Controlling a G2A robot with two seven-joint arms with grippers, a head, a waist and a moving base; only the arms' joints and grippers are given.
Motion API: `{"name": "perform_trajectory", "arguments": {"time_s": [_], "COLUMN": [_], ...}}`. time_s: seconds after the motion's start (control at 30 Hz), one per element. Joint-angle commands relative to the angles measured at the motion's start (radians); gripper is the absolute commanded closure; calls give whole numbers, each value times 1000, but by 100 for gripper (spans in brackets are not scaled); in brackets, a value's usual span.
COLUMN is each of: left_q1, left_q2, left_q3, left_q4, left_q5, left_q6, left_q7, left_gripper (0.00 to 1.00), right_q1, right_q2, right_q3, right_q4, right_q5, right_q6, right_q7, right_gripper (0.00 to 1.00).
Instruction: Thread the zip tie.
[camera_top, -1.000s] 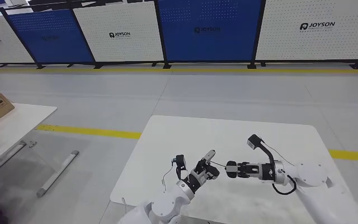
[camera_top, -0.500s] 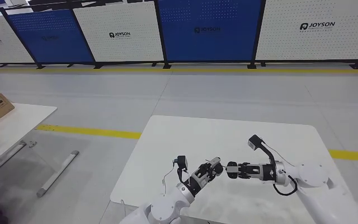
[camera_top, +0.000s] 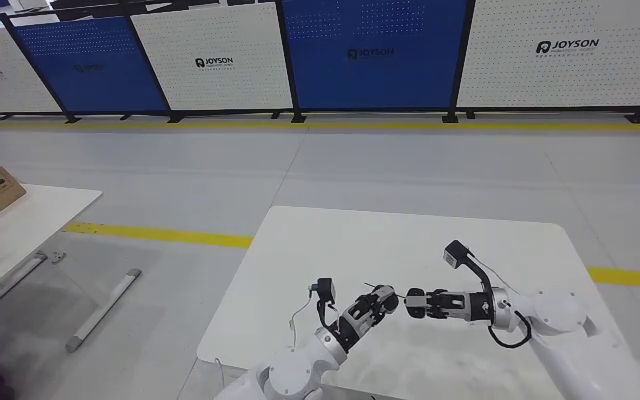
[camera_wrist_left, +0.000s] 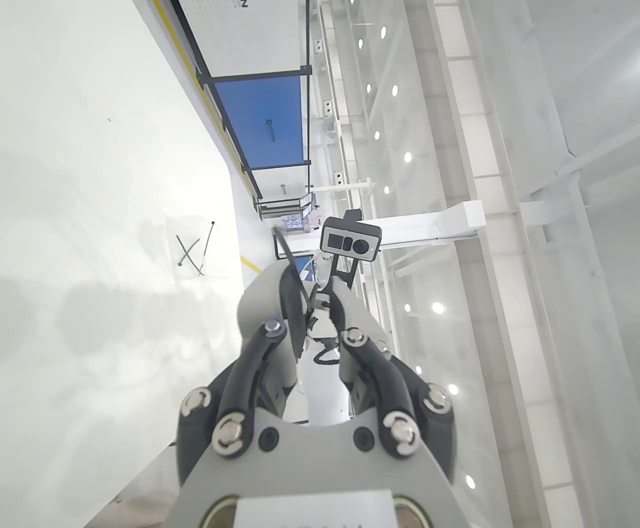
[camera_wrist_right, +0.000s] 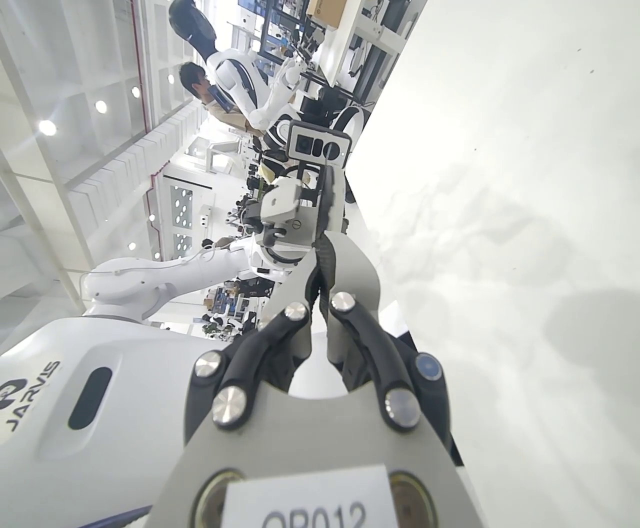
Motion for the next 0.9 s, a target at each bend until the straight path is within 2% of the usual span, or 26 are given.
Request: {"name": "perform_trajectory", "arguments": {"time_s": [0.0, 0.4, 0.43, 0.47, 0.5, 0.67, 0.87], "left_q1": [2, 10, 11, 11, 12, 18, 16], "left_q2": [-1, -10, -11, -11, -12, -17, -26], "left_q3": [-2, -7, -7, -7, -7, -10, -1], "left_q4": [0, -2, -2, -2, -2, -8, -5], "left_q5": [4, 36, 38, 43, 45, 55, 107], "left_q6": [1, 4, 4, 5, 7, 36, 99], "left_q7": [0, 1, 2, 4, 5, 38, 114], "left_gripper": [100, 100, 100, 100, 100, 100, 100], "right_q1": [1, 2, 2, 3, 3, -7, -72], "right_q2": [-1, -5, -6, -6, -6, -2, 22], "right_q3": [1, 5, 6, 8, 10, 32, 124], "right_q4": [0, 10, 11, 13, 15, 21, 14], "right_q5": [-2, 4, 6, 9, 11, 24, 36], "right_q6": [1, 1, 1, 0, 0, -9, -39], "right_q7": [1, 16, 18, 21, 22, 29, -9], "right_gripper": [100, 100, 93, 28, 0, 0, 0]}}
